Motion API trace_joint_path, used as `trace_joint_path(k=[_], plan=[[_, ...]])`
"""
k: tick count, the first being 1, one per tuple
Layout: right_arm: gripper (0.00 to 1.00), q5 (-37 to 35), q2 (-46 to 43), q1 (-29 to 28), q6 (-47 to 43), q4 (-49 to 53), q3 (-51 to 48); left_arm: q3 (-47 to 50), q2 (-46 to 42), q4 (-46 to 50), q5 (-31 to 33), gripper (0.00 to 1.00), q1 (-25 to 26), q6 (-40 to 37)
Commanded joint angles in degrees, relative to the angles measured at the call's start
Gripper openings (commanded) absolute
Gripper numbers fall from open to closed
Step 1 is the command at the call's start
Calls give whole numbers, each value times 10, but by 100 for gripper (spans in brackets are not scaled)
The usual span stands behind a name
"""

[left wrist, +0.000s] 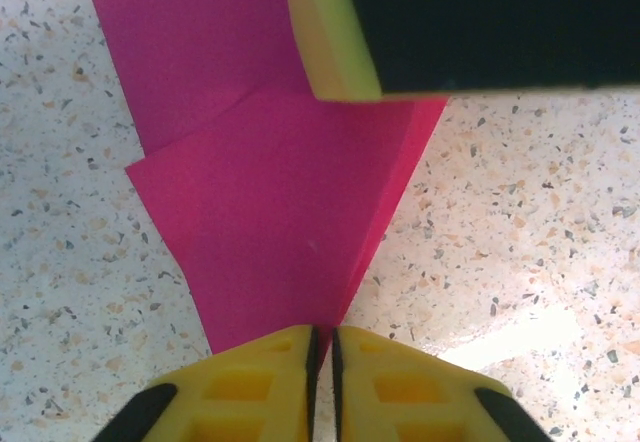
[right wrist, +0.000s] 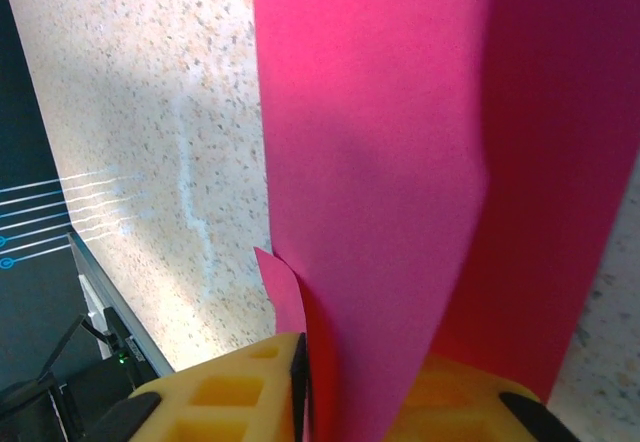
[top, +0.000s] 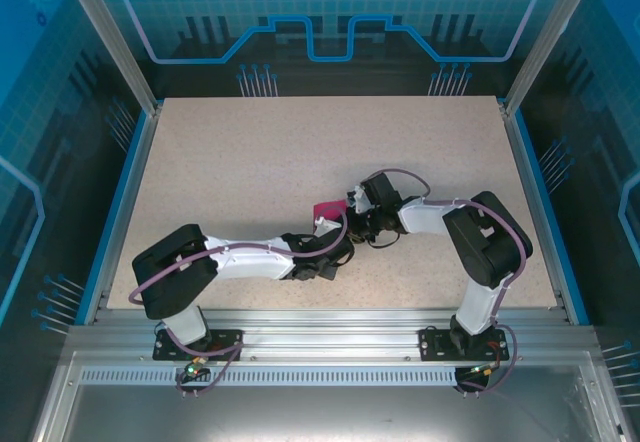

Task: Fold a paper plane with a square sheet of paper (pick it up from the middle)
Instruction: Fourth fold the wing at the center of the table.

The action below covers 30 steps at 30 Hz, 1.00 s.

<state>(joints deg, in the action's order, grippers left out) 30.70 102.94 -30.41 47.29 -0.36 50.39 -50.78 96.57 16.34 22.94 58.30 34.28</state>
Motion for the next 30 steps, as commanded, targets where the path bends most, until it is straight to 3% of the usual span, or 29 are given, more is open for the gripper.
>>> trace_joint_path(k=[1, 10, 24, 30], plan=[[17, 13, -10, -11, -12, 25, 26, 11, -28, -7, 10, 22, 3, -4], [14, 15, -13, -13, -12, 35, 37, 23, -64, 10, 26, 43, 3, -4], [14, 20, -20, -13, -12, 46, 50, 6, -26, 30, 55, 43, 3, -5], [15, 21, -19, -14, -11, 48, 52, 6, -17, 25, 54, 38, 3, -6]])
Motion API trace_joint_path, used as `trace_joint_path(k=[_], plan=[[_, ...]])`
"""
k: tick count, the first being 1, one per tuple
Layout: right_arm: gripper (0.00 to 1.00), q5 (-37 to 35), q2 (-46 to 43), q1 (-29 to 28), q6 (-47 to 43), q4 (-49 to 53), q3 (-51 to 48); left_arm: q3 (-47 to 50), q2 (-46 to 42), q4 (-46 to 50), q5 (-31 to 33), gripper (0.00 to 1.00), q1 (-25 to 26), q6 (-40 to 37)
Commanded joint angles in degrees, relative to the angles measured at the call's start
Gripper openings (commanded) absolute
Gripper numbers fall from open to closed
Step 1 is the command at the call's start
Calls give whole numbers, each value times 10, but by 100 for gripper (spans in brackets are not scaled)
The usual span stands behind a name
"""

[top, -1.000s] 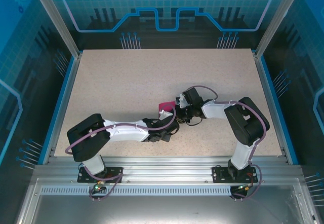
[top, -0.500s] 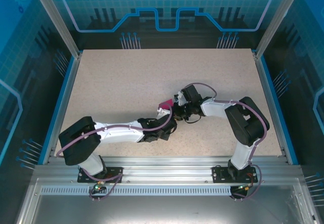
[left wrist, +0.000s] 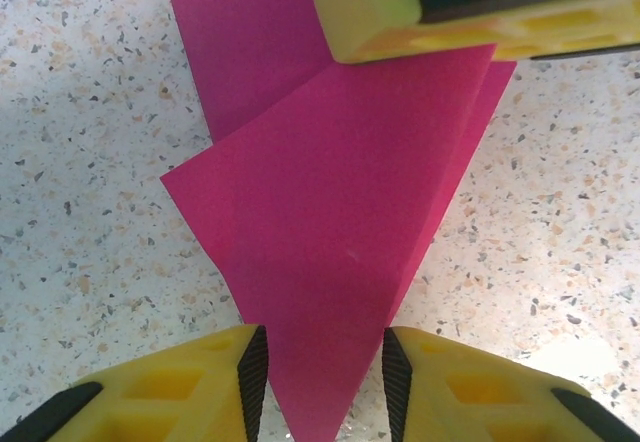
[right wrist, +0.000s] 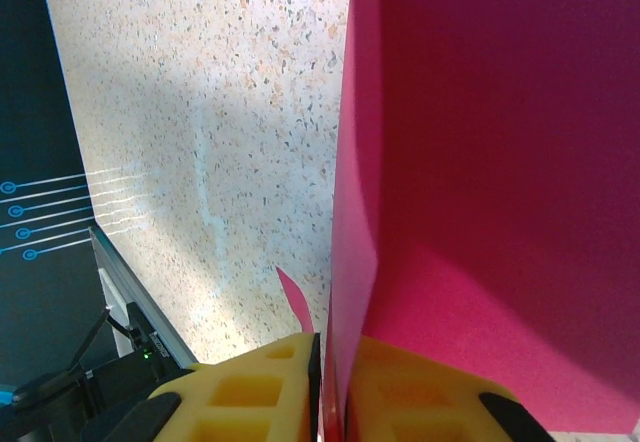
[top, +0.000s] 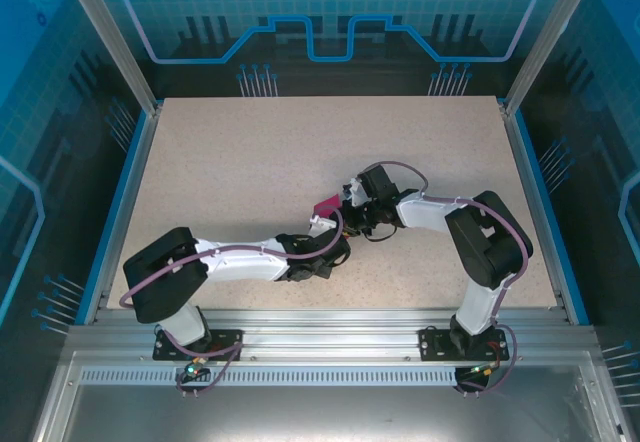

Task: Fold a paper plane with a square sheet of paper (pick it up from the middle)
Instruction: Fourth fold the wing at the center of the table.

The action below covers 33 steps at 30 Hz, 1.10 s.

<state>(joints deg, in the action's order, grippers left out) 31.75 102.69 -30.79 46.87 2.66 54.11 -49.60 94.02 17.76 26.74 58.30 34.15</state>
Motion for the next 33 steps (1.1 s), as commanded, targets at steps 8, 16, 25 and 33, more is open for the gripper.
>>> trace_joint_path(k=[8, 16, 25, 33], plan=[[15, 10, -15, -11, -9, 24, 19, -12, 24, 15, 27, 32, 4, -8], [14, 9, -15, -11, -6, 44, 32, -8, 14, 9, 37, 40, 4, -12], [14, 14, -14, -11, -8, 65, 47, -14, 24, 11, 49, 37, 4, -32], [14, 13, -10, -11, -10, 71, 51, -15, 34, 11, 53, 23, 4, -34]])
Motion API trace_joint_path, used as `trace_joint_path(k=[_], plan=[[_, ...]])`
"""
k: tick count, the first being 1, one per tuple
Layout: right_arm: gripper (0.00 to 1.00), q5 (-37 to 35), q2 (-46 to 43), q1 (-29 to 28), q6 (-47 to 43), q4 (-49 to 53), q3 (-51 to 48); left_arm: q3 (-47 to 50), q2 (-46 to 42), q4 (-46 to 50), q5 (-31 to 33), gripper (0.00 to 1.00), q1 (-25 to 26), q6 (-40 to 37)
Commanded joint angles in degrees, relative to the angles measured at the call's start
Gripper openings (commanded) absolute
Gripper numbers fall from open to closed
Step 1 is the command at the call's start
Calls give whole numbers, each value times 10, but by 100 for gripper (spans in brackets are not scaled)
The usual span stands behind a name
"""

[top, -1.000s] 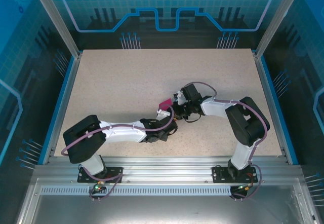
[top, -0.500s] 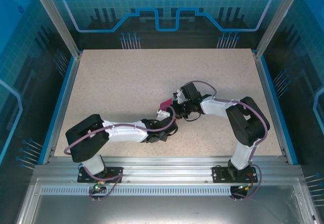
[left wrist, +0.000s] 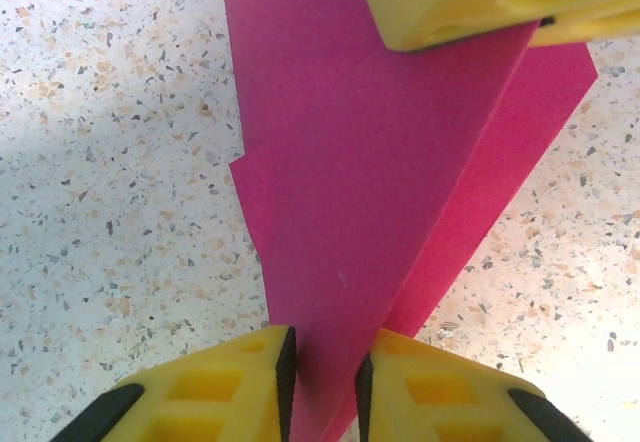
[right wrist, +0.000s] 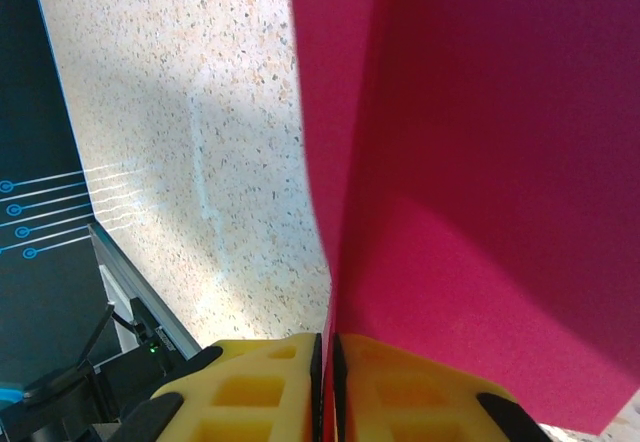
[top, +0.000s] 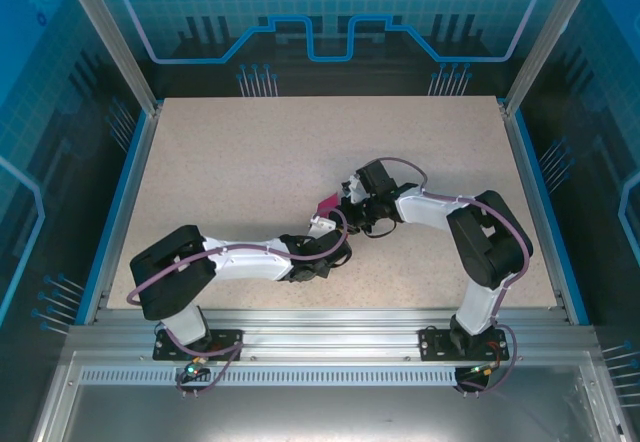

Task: Fold a paper plane with a square sheet of paper (pick it up from the middle)
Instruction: Fourth fold the wing at the center of the table.

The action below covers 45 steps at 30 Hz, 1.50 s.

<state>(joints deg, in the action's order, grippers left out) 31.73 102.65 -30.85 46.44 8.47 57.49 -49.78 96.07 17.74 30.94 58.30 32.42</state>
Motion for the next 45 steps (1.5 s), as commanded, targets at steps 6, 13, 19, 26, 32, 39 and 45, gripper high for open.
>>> trace_joint_path(k=[6, 13, 19, 26, 32, 39, 45], plan=[[14, 11, -7, -13, -8, 16, 20, -12, 13, 9, 9, 17, 4, -17], [14, 9, -4, -13, -10, 20, 22, -6, 6, -1, -3, 13, 4, -15], [15, 10, 0, -13, -12, 23, 23, 10, -11, -22, -22, 8, 1, -7], [22, 12, -5, -14, -20, 26, 26, 71, -61, -107, -126, 5, -42, -8], [38, 6, -30, -12, -31, 27, 21, 135, -96, -198, -233, 5, -94, 7], [54, -13, -87, 4, -44, 28, -2, 186, -105, -278, -335, 5, -148, 20], [53, 6, -95, 0, -53, 17, -14, 199, -91, -313, -376, 5, -169, 31]])
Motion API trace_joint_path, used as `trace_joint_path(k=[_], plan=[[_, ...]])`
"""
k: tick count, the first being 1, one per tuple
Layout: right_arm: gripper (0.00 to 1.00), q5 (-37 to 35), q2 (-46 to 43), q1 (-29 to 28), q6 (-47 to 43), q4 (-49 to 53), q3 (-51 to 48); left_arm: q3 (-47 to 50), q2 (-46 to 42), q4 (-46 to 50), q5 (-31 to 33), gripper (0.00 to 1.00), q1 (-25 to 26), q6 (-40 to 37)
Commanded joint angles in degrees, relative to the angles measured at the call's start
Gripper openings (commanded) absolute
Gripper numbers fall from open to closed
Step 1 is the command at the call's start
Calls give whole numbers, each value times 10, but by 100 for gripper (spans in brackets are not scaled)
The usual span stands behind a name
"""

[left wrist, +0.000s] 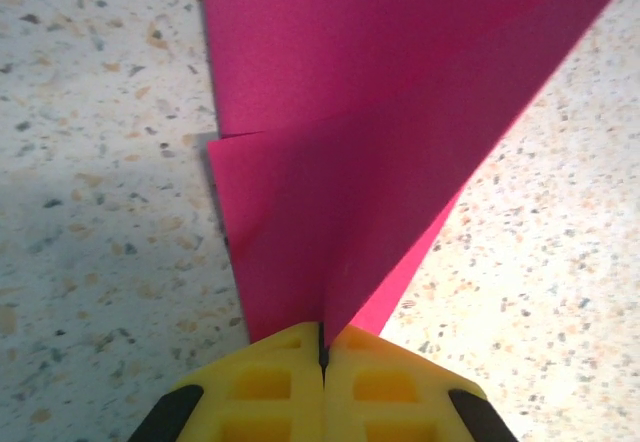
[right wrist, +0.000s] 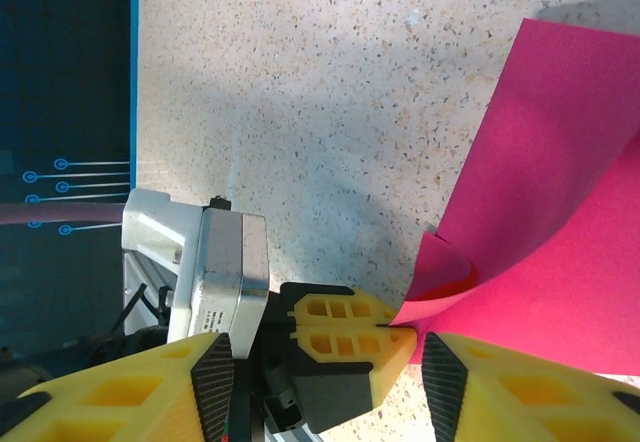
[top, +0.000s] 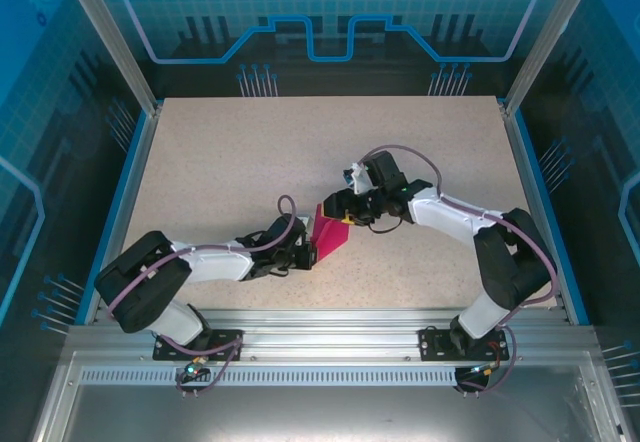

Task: Fold a paper plane with a square sheet of paper (pick it up from the middle)
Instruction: Fourth fold the wing at the center of the table.

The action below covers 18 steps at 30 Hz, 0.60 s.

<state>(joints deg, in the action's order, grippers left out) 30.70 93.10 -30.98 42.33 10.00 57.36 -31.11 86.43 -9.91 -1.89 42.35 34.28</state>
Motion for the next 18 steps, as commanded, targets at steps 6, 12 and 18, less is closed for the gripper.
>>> trace_joint_path(k=[6, 12, 18], plan=[[33, 21, 36, -18, -12, -6, -10, 19, 5, -56, -74, 6, -27, 23], [18, 32, 75, -27, -4, -26, 2, 28, 8, -67, -78, 6, -37, 32], [16, 49, 111, -33, 4, -47, 20, 33, 11, -73, -83, 6, -41, 35]])
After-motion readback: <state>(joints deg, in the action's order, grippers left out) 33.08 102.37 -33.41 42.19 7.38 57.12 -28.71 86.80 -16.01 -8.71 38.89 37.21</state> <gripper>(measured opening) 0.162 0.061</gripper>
